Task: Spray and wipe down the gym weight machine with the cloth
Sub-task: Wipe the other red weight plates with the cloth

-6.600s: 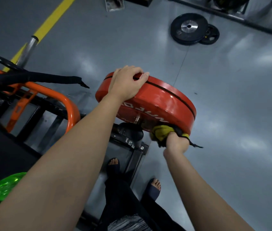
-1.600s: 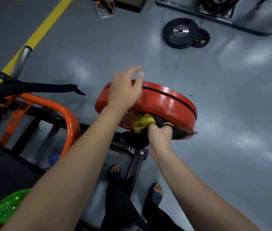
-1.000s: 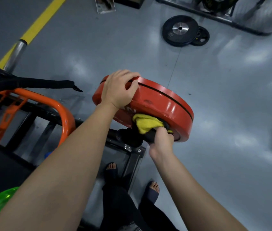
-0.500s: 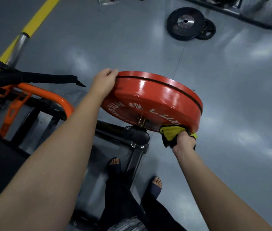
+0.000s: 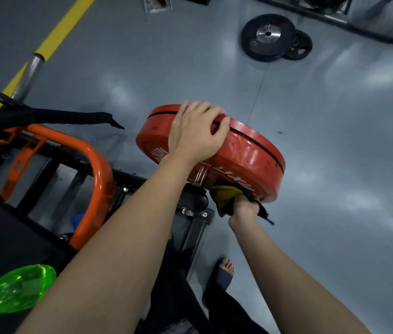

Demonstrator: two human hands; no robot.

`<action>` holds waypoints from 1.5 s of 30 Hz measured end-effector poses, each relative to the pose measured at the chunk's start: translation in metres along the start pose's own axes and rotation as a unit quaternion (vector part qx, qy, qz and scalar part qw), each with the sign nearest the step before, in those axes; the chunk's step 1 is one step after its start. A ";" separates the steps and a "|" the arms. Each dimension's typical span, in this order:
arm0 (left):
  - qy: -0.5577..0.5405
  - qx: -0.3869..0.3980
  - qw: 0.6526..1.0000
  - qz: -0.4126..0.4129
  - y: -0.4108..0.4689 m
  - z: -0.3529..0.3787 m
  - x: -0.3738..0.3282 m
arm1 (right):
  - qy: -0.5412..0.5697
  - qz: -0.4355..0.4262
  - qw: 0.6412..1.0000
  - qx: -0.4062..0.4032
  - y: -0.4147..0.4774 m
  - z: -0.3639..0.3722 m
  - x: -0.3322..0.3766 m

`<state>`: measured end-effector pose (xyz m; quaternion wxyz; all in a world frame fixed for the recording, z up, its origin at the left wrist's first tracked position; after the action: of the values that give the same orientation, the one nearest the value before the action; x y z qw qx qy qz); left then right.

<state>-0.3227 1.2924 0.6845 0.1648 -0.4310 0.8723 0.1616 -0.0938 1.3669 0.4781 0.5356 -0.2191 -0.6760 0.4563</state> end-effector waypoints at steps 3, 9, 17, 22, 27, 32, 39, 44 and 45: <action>-0.003 -0.009 1.000 -0.010 -0.002 -0.005 0.002 | -0.018 0.021 0.999 0.017 0.023 -0.005 -0.013; -0.014 0.010 0.998 -0.059 0.003 -0.004 0.028 | -0.039 0.063 0.993 0.092 0.053 0.007 -0.041; -0.123 0.054 0.985 -0.106 0.001 -0.001 0.069 | -0.014 0.017 0.998 0.061 0.017 -0.037 0.008; -0.131 -0.005 0.975 -0.180 -0.021 -0.012 0.073 | -0.032 -0.062 0.997 0.045 -0.020 -0.093 0.081; -0.065 0.008 0.982 -0.178 -0.029 -0.004 0.009 | -0.096 -0.245 0.951 0.161 -0.085 -0.075 0.165; -0.013 0.095 0.987 -0.128 -0.028 0.018 -0.026 | -0.155 -0.413 0.871 0.216 -0.142 -0.020 0.240; -0.047 0.007 0.994 -0.097 -0.018 -0.018 -0.005 | -0.448 -0.416 0.748 0.259 -0.141 0.086 0.229; -0.125 -0.066 0.977 -0.160 -0.010 -0.022 0.021 | -0.520 -0.431 0.710 0.200 -0.141 0.130 0.250; -0.144 -0.091 0.969 -0.179 -0.011 -0.023 0.024 | -0.528 -0.427 0.707 0.197 -0.138 0.141 0.253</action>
<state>-0.3310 1.2592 0.6937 0.2751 -0.5654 0.7296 0.2689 -0.2812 1.4440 0.7268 0.2597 0.4801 -0.7647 0.3426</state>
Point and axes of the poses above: each hand's wrist, its own y-axis towards the middle knuckle, its own z-axis out of the palm, x = y × z, the point moved 10 cm from there along y, towards the middle knuckle, and after that the axes turned 7 degrees about x, right-handed, at the moved point
